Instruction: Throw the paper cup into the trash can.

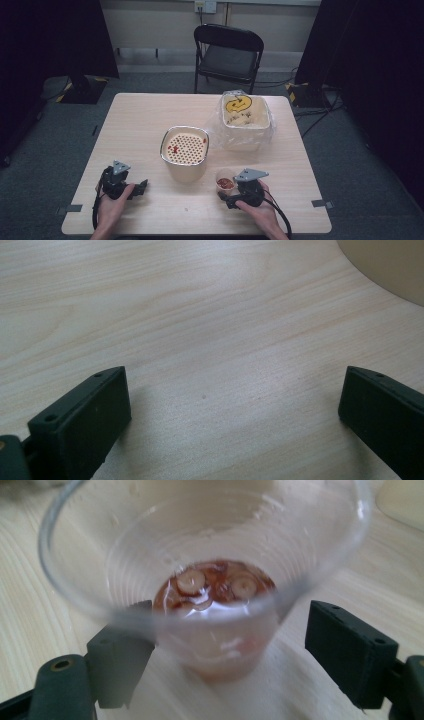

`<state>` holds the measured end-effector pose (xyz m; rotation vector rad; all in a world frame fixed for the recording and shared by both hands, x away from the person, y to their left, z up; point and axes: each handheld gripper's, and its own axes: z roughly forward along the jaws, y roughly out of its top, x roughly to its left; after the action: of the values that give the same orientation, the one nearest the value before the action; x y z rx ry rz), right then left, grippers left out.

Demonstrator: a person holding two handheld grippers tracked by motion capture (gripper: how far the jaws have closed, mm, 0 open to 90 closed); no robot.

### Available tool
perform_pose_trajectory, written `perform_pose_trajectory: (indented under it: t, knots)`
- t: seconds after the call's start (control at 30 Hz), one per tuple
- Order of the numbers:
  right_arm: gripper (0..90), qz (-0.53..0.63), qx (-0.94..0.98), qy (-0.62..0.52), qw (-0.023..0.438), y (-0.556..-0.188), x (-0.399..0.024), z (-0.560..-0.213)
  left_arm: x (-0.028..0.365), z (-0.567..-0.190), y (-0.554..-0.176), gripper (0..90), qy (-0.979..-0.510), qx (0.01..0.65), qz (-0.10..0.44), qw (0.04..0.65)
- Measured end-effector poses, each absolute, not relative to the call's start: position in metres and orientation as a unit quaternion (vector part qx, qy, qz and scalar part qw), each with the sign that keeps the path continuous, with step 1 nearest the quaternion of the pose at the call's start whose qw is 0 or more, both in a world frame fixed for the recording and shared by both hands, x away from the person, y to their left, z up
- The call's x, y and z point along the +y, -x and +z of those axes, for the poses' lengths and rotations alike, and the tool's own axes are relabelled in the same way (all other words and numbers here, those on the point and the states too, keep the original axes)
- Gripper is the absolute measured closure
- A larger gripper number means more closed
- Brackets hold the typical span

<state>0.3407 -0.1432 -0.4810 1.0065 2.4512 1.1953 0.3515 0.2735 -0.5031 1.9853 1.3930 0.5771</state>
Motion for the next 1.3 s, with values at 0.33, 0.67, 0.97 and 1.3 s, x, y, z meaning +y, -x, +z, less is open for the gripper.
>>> perform_pose_trajectory:
  t: [0.33, 0.67, 0.97, 1.3]
  knots:
    - [31.6, 0.426, 0.836, -0.328, 0.107, -0.347, -0.132, -0.486, 0.274, -0.503, -0.351, 0.0, -0.756, 0.529, 0.218, 0.319]
    - [41.4, 0.42, 0.841, -0.322, 0.116, -0.349, -0.133, -0.483, 0.274, -0.503, -0.351, 0.0, -0.755, 0.529, 0.22, 0.318]
    - [42.3, 0.421, 0.836, -0.327, 0.13, -0.348, -0.139, -0.468, 0.274, -0.503, -0.351, 0.0, -0.755, 0.529, 0.219, 0.319]
    - [43.2, 0.422, 0.833, -0.326, 0.151, -0.355, -0.14, -0.442, 0.274, -0.503, -0.351, 0.0, -0.756, 0.529, 0.219, 0.319]
